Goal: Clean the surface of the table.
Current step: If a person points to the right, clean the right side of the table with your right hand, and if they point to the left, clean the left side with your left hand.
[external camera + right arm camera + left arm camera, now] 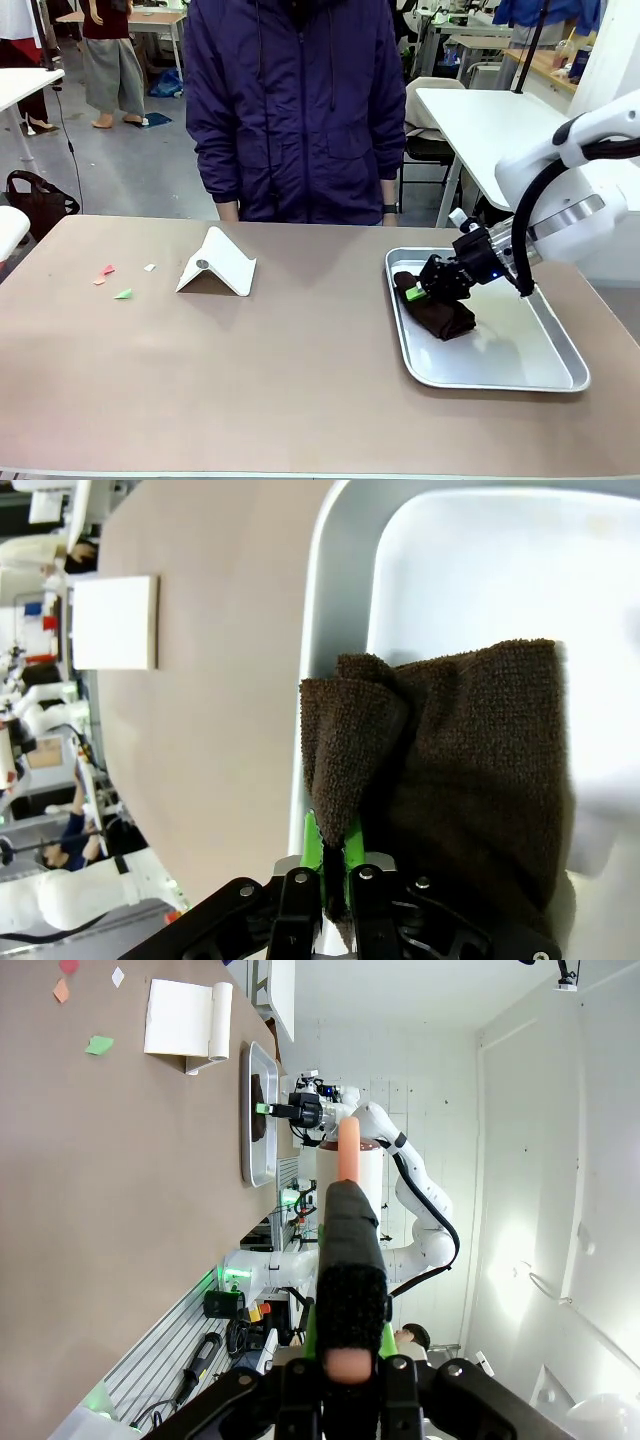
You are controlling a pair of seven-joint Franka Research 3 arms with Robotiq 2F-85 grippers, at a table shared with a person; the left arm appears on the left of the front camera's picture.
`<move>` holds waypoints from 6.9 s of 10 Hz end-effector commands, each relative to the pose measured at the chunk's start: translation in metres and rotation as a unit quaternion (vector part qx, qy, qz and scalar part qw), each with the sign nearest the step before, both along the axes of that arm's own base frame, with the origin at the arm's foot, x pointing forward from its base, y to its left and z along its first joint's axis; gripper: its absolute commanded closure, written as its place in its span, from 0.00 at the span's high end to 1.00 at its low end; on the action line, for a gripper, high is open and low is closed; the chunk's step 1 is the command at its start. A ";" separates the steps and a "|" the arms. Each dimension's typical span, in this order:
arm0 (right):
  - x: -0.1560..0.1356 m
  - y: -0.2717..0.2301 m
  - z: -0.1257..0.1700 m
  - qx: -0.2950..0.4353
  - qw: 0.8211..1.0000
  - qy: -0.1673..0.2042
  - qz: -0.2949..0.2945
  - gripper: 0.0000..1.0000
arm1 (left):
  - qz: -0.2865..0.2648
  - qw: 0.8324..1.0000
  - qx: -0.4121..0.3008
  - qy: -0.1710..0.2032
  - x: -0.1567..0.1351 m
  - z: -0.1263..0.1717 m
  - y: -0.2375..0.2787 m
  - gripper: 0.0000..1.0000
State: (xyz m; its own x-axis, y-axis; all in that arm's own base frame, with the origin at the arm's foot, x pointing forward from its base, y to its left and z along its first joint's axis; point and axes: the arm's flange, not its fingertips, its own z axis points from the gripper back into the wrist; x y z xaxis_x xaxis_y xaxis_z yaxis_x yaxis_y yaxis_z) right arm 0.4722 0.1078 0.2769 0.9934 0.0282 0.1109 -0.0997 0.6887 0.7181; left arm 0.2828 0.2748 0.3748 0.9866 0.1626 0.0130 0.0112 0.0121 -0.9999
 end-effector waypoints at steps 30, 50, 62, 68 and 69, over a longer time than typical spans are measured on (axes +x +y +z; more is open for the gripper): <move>-0.065 -0.302 0.102 0.383 0.916 0.058 -0.102 0.09 | -0.001 1.000 -0.006 -0.011 -0.003 0.003 -0.001 0.02; -0.094 -0.201 0.080 0.230 0.960 0.022 -0.156 0.09 | -0.001 1.000 -0.006 -0.011 -0.003 0.003 -0.001 0.02; -0.022 -0.037 0.009 -0.024 0.990 -0.050 -0.130 0.09 | -0.001 1.000 -0.006 -0.011 -0.003 0.003 -0.001 0.02; -0.005 0.000 -0.012 -0.018 0.997 -0.010 -0.073 0.09 | -0.001 1.000 -0.006 -0.011 -0.003 0.003 -0.001 0.02; -0.004 0.006 -0.011 -0.010 0.998 -0.005 -0.060 0.09 | -0.001 1.000 -0.006 -0.011 -0.003 0.003 -0.001 0.02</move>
State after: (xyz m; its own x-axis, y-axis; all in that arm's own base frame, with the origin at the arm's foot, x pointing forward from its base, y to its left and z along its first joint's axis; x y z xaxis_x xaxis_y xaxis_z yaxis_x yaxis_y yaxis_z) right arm 0.4631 0.1026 0.2670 0.9805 -0.1269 0.1502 -0.0139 0.7175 0.6964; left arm 0.2825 0.2749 0.3749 0.9866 0.1627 0.0130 0.0114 0.0111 -0.9999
